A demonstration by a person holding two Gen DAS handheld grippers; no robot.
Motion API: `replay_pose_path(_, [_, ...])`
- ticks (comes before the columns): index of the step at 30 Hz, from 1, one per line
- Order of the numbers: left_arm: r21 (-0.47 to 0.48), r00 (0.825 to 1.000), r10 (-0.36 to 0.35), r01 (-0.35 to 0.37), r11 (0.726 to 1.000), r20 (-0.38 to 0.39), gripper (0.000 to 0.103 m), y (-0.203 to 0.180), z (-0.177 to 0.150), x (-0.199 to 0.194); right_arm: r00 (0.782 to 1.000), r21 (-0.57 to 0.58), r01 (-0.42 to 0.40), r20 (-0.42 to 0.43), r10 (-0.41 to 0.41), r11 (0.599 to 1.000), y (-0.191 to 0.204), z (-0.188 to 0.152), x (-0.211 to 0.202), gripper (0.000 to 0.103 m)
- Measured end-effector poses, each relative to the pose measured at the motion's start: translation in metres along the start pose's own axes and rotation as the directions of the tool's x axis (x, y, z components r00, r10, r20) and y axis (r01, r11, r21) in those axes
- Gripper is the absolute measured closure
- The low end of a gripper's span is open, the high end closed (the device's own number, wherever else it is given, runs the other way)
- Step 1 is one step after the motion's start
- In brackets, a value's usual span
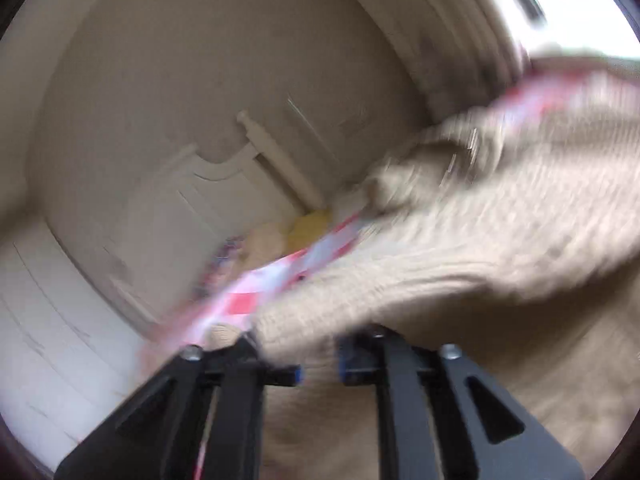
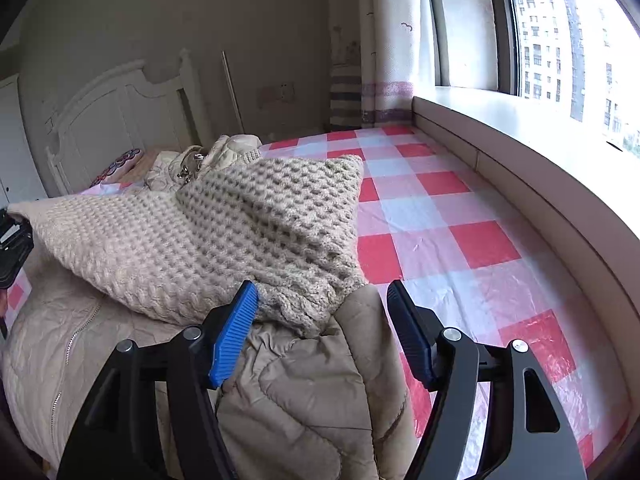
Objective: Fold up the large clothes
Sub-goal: 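Lift the sleeve with the right gripper and lay it across the jacket front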
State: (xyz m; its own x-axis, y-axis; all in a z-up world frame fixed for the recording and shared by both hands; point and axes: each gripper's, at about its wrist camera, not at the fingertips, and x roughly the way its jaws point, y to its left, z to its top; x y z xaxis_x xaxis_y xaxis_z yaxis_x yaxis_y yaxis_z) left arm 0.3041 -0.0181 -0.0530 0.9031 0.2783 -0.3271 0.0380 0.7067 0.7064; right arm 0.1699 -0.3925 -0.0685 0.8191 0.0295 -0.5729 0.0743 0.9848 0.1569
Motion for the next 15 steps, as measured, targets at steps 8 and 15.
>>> replay_pose_path(8, [-0.364,0.946,-0.303,0.242,0.899,-0.119,0.018,0.05,-0.04,-0.005,0.999,0.02,0.051,-0.01,-0.051,0.998,-0.004,0.002,0.0,0.037])
replay_pose_path(15, [-0.702,0.795,-0.606,0.445,0.556,0.025,0.008,0.047,-0.074,-0.015,0.996,-0.172,0.041,0.086,-0.027,0.984,0.053,0.019,-0.024,0.037])
